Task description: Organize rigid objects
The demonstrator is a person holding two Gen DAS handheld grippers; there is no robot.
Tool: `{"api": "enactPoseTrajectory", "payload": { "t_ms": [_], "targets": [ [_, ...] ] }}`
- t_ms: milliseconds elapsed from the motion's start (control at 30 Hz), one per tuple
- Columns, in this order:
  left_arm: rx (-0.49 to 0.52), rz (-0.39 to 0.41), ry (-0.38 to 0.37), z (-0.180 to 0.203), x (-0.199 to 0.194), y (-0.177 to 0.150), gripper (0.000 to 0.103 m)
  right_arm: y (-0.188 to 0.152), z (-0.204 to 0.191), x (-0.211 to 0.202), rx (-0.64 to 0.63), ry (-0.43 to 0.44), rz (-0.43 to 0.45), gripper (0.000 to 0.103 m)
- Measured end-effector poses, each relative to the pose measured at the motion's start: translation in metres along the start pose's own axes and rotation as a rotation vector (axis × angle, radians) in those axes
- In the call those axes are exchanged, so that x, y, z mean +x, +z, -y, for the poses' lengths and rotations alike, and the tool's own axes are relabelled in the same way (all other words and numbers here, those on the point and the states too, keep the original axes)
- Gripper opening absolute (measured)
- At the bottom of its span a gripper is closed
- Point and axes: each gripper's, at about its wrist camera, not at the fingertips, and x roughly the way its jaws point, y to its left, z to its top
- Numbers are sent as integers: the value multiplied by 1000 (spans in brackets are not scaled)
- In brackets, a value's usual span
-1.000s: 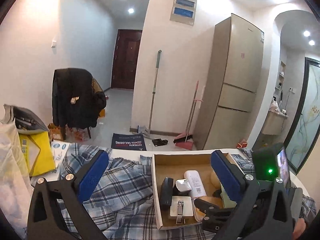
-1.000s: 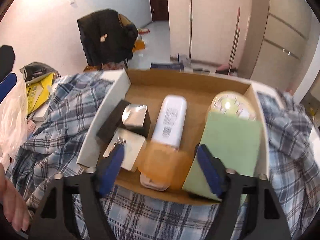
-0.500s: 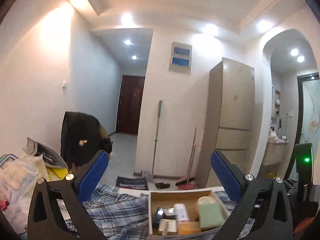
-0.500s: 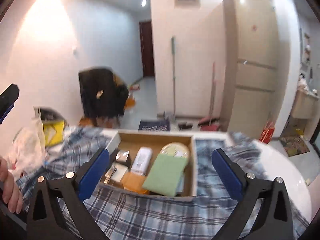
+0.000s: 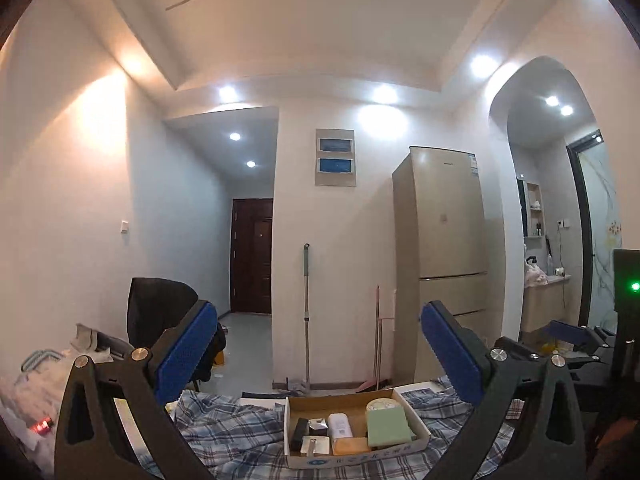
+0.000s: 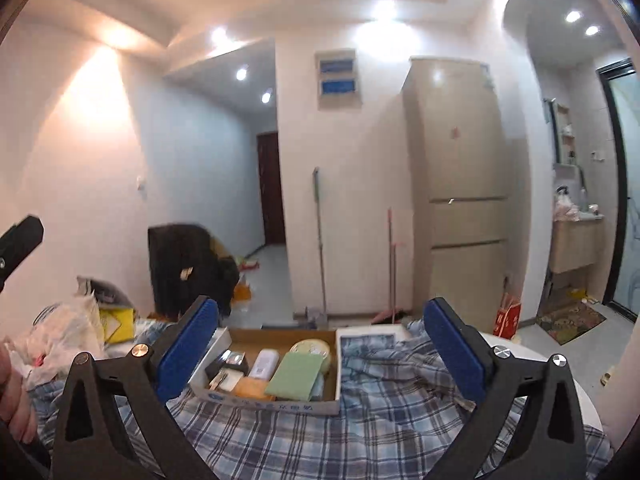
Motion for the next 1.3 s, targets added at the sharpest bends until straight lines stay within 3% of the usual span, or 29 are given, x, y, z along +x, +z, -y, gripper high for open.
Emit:
{"api": "enactPoseTrajectory", "payload": {
  "t_ms": [67, 200, 400, 467, 533, 1000, 1300],
  "targets": [
    [-32, -10, 36, -2, 6, -15, 103, -6, 4, -4, 5, -19, 36, 102],
    [4, -83, -19, 0, 16, -49, 103, -31, 0, -8, -35, -60, 142, 103],
    [35, -52, -1, 4, 16, -99, 103, -71, -8, 6, -113, -55, 101, 103],
    [55, -115, -22, 8, 26, -115, 103, -86, -5, 11, -98, -50, 74, 103],
    [48, -153, -52, 8, 34, -114, 103, -84, -5, 14, -101, -43, 51, 103],
    [57, -96, -36, 7, 19, -112, 103, -86, -8, 8, -114, -57, 58, 103],
    [50, -109, -42, 6, 22, -112, 103, -86, -5, 7, -106, -60, 51, 103]
  ]
}}
